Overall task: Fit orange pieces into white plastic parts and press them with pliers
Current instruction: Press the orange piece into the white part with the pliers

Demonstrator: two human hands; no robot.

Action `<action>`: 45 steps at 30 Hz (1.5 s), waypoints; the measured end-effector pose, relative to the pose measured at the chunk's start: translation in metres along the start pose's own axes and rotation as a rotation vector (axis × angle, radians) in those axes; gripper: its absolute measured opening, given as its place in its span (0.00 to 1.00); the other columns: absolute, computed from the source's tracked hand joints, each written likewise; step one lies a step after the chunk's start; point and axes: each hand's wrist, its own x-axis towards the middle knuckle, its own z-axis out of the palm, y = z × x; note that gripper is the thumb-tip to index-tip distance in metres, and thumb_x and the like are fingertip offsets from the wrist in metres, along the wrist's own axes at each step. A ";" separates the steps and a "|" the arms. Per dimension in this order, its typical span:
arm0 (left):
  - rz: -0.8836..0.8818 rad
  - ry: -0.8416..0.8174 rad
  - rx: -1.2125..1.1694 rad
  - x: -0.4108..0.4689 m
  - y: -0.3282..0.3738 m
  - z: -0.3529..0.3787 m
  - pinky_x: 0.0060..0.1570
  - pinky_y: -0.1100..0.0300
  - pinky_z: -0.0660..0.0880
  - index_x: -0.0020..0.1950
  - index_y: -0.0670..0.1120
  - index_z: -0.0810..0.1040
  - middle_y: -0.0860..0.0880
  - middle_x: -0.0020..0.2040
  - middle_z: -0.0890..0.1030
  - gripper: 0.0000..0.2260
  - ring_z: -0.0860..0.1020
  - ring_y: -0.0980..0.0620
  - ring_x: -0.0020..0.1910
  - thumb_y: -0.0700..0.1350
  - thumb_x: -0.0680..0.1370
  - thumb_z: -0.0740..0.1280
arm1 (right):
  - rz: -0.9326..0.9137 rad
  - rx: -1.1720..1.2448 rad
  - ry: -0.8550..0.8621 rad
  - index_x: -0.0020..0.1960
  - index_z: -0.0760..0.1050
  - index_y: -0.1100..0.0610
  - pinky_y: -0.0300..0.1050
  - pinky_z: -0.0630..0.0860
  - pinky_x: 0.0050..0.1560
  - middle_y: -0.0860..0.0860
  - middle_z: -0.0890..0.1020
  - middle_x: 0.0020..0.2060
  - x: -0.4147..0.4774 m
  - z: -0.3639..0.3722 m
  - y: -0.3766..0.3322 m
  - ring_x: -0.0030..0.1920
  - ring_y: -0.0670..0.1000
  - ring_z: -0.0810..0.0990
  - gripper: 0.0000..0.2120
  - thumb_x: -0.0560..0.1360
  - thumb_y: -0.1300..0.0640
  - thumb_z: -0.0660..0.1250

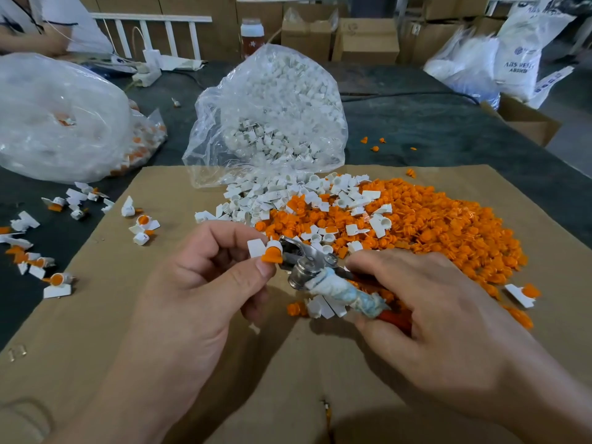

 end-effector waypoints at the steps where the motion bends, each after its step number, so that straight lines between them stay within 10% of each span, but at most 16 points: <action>1: 0.005 -0.007 -0.006 0.000 0.000 0.000 0.24 0.66 0.72 0.42 0.50 0.84 0.49 0.30 0.77 0.09 0.75 0.55 0.27 0.43 0.63 0.76 | -0.002 -0.003 -0.005 0.59 0.67 0.38 0.36 0.62 0.55 0.37 0.75 0.46 0.000 0.000 0.000 0.52 0.42 0.68 0.15 0.72 0.43 0.59; 10: 0.041 -0.038 -0.004 -0.002 0.002 -0.004 0.27 0.65 0.73 0.43 0.50 0.83 0.49 0.32 0.78 0.08 0.76 0.54 0.29 0.49 0.65 0.74 | 0.016 -0.022 0.040 0.60 0.72 0.43 0.37 0.66 0.44 0.40 0.79 0.47 -0.003 0.000 -0.002 0.50 0.42 0.68 0.17 0.71 0.48 0.64; 23: 0.111 -0.068 0.138 -0.002 0.000 -0.004 0.31 0.66 0.76 0.44 0.55 0.83 0.54 0.34 0.82 0.05 0.79 0.59 0.31 0.53 0.70 0.71 | 0.010 0.026 -0.003 0.66 0.68 0.39 0.35 0.67 0.55 0.33 0.73 0.57 -0.004 -0.001 0.000 0.57 0.37 0.69 0.23 0.71 0.44 0.60; 45: 0.083 -0.083 0.198 -0.005 -0.003 -0.007 0.32 0.60 0.76 0.48 0.52 0.83 0.47 0.35 0.80 0.10 0.78 0.51 0.32 0.54 0.70 0.69 | 0.040 -0.110 -0.005 0.41 0.73 0.47 0.48 0.72 0.31 0.43 0.74 0.33 0.001 0.001 -0.007 0.34 0.47 0.73 0.18 0.72 0.37 0.51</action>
